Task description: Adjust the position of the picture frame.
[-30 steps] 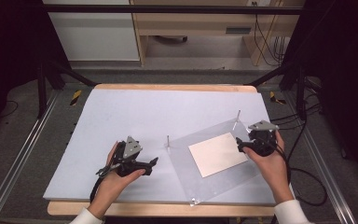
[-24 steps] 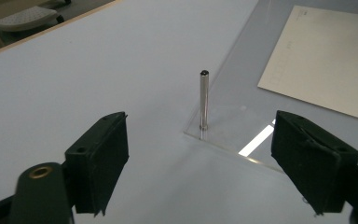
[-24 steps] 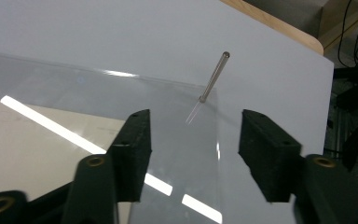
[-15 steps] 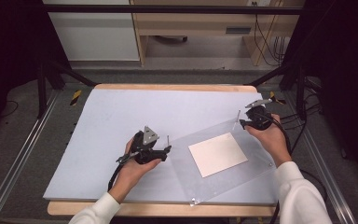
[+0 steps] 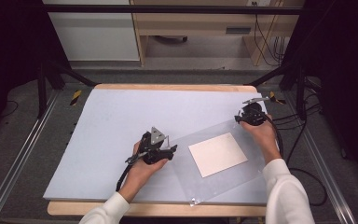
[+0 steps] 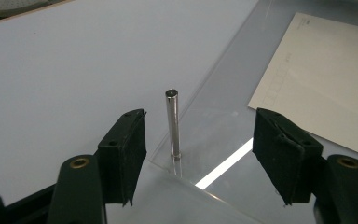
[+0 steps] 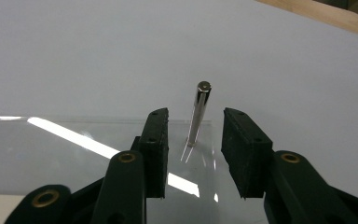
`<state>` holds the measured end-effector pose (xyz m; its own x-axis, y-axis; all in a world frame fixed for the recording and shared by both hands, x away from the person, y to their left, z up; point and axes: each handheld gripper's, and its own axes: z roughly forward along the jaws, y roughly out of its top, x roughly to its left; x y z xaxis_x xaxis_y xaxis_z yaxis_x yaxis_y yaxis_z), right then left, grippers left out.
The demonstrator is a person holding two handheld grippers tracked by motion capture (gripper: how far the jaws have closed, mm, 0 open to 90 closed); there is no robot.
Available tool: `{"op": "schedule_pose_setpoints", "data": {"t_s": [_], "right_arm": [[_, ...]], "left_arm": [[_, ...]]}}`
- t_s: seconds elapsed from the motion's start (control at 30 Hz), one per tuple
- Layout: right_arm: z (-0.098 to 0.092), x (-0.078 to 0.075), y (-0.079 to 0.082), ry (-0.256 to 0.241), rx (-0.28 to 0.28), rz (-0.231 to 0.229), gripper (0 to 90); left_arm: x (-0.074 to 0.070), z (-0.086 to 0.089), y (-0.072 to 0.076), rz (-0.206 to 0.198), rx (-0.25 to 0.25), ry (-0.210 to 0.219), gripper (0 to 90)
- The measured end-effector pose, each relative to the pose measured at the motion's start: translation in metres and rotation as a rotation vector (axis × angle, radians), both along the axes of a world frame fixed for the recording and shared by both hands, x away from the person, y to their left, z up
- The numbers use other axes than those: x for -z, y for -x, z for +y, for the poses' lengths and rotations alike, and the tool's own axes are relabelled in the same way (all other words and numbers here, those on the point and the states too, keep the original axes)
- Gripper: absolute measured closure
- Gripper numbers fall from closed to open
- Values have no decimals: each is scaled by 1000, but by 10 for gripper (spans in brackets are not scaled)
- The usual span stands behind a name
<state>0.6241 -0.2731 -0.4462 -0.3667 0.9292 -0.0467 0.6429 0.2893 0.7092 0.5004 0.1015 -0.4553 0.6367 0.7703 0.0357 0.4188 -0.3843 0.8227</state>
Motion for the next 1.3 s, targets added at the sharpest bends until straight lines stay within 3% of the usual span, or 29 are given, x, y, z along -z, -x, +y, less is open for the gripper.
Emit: {"op": "schedule_pose_setpoints", "data": {"t_s": [0.27, 0.33, 0.47, 0.6, 0.73, 1.03, 1.3], "right_arm": [[0, 12, -8, -17, 32, 6, 659], [0, 14, -9, -21, 36, 11, 669], [0, 16, -10, -43, 43, -5, 719], [3, 18, -12, -17, 31, -10, 775], [4, 20, -13, -22, 29, -10, 844], [5, 20, -13, -12, 33, -12, 852], [5, 20, -13, -16, 32, -9, 852]], "left_arm": [[3, -3, 0, 4, 12, -14, 440], [3, -1, -1, 18, 9, 10, 456], [2, 0, -1, 11, 4, 7, 476], [2, 2, 0, 11, 4, 10, 498], [2, 3, 2, 5, 9, 1, 589], [8, 7, -3, 8, -8, -9, 619], [15, 1, -15, 17, -10, -11, 711]]}}
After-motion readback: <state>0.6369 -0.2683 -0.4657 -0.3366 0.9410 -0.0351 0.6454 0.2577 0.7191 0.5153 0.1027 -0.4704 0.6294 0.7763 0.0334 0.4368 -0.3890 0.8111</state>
